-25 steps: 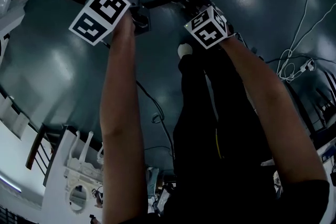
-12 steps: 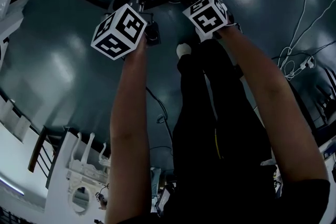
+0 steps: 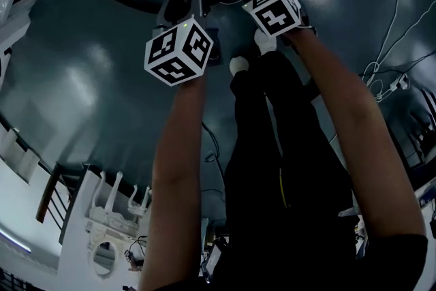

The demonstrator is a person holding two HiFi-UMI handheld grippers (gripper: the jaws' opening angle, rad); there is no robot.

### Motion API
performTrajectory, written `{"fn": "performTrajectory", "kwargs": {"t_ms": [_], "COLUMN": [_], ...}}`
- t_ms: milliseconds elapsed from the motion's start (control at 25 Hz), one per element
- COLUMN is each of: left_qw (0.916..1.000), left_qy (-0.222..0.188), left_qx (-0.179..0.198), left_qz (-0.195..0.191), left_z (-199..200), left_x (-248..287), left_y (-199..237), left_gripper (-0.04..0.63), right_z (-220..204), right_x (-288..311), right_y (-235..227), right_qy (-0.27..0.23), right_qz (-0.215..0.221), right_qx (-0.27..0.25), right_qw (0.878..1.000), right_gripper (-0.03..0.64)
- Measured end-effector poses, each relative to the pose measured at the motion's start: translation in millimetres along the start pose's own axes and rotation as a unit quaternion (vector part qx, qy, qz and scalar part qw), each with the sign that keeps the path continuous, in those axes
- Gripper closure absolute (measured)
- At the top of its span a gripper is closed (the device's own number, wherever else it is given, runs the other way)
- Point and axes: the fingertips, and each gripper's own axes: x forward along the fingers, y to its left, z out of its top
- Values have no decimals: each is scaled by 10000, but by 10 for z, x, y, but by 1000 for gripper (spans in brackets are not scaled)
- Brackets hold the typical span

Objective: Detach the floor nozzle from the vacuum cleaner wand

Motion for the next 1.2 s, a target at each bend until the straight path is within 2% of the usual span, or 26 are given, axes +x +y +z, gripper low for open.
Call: {"fn": "performTrajectory", "kwargs": {"t_ms": [200,400,720,760,880,960,1040,1200], "left_qw": [9999,9990,9990,9991,9989,9982,9971,9965], "left_qy": [136,437,432,418,446,589,737,815], "left_qx": [23,37,-59,-11,131,54,-126,-130], "left_qz": [30,81,80,72,-7,-69,-116,-123], "left_z": [-140,-204,-215,-212,-224,-263,-301,-341], "left_x": [68,213,330,343,413,467,501,505], "left_y": [15,54,11,1,-17,-12,-10,1], "left_gripper": [459,457,451,449,445,440,370,321], "right_z": [38,205,372,411,544,568,546,486], "right_x": [65,102,134,123,110,133,130,42], "right_y": [-111,-246,-393,-411,-408,-389,-402,-384], "right_qy": [123,220,-43,-135,-325,-293,-301,-412], "right_qz": [5,-107,-399,-456,-534,-512,-520,-540], "right_qx": [73,158,313,324,123,-42,-26,176], "right_qw": [9999,9996,9987,9983,9980,9982,9982,9975], "right_gripper": [449,449,448,466,481,469,469,469]}}
